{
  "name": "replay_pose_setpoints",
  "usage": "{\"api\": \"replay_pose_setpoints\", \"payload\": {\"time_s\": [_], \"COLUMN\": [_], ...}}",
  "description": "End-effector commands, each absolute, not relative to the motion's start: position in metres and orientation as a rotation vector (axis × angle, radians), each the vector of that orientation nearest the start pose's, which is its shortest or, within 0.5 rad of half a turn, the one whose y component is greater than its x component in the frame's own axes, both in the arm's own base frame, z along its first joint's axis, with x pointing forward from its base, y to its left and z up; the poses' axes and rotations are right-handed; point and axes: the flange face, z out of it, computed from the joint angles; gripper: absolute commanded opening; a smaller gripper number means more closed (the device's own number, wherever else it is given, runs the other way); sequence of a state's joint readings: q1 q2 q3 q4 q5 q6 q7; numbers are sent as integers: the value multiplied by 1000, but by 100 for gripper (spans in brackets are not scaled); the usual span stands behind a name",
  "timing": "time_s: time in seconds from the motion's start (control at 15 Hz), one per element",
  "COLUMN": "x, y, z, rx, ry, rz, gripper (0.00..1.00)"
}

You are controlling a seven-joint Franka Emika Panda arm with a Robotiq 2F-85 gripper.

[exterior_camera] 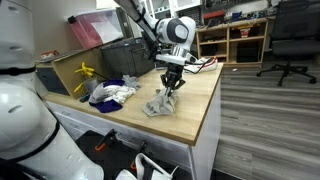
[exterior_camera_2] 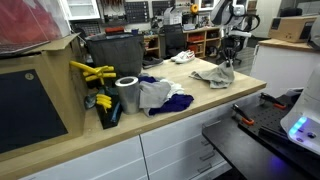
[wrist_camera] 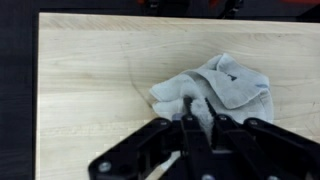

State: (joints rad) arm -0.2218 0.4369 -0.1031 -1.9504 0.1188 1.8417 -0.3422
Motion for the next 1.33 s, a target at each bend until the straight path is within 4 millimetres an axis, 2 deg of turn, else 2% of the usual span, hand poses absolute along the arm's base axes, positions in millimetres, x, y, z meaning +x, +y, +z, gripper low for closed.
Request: {"api": "replay_pose_setpoints", "payload": {"time_s": [0.0,0.33,0.73,1.27], "x": [546,574,614,627], "y": [-148,-133,-130,-126], "z": [217,224,241,230], "rx": [-2791,-2727,-2670,-2661], "ry": [133,219,396,532], "rz": [846,921,774,660], "gripper": [3,3,3,3]}}
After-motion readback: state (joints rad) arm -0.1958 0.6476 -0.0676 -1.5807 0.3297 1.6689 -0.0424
